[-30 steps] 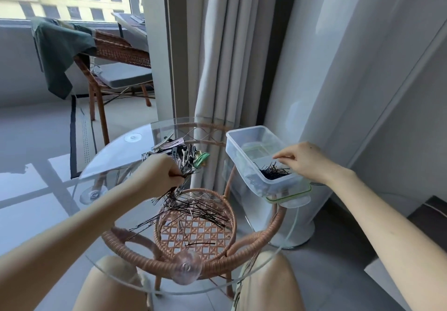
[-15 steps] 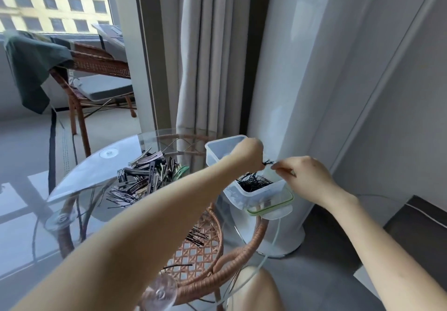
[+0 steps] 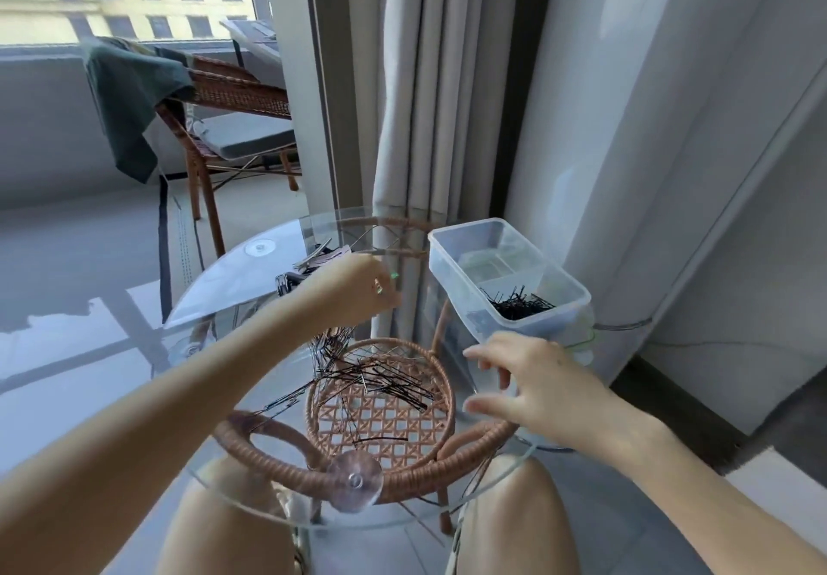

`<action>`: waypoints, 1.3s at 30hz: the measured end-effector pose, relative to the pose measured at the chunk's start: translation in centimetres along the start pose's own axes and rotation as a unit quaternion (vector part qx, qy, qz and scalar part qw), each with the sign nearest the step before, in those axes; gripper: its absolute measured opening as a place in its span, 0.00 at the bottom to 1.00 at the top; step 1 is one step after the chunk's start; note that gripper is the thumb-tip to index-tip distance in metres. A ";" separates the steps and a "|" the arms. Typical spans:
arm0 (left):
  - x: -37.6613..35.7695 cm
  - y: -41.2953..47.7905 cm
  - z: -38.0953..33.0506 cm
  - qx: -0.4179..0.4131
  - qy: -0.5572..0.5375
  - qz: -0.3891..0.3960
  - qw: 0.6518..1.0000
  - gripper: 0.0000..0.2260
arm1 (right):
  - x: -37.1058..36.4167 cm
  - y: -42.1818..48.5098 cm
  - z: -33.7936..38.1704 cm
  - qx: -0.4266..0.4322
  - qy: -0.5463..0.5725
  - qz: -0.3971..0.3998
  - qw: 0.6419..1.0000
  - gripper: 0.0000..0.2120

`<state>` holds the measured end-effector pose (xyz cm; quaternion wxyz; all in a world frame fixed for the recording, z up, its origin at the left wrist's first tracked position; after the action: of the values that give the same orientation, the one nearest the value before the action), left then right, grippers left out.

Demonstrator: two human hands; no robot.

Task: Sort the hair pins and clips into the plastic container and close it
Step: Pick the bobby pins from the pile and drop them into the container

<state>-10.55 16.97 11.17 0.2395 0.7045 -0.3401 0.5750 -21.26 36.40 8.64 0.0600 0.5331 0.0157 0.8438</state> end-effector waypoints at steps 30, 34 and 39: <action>-5.9 -7.1 8.6 0.067 -0.029 -0.012 0.997 0.25 | -9.8 11.0 5.7 -0.077 -0.066 0.034 0.994 0.14; -5.7 -6.0 8.5 0.027 0.033 -0.011 0.999 0.30 | -10.1 11.7 6.1 -0.020 -0.177 0.084 0.980 0.09; -6.0 -6.0 9.0 0.069 0.007 -0.004 0.998 0.29 | -9.6 11.2 6.7 0.047 -0.251 0.128 0.958 0.12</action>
<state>-0.90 15.56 3.66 0.1944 0.7168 -0.2952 0.6010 -12.09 23.88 3.93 -0.0715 0.7271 -0.0284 0.6822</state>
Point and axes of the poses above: each hand's wrist, its own y-axis towards the middle knuckle, its own x-axis out of the back of the hand, z = x × y, the point moved 2 cm from there along y, towards the middle knuckle, and after that the axes turned 9 degrees about x, right-handed, at the moved point
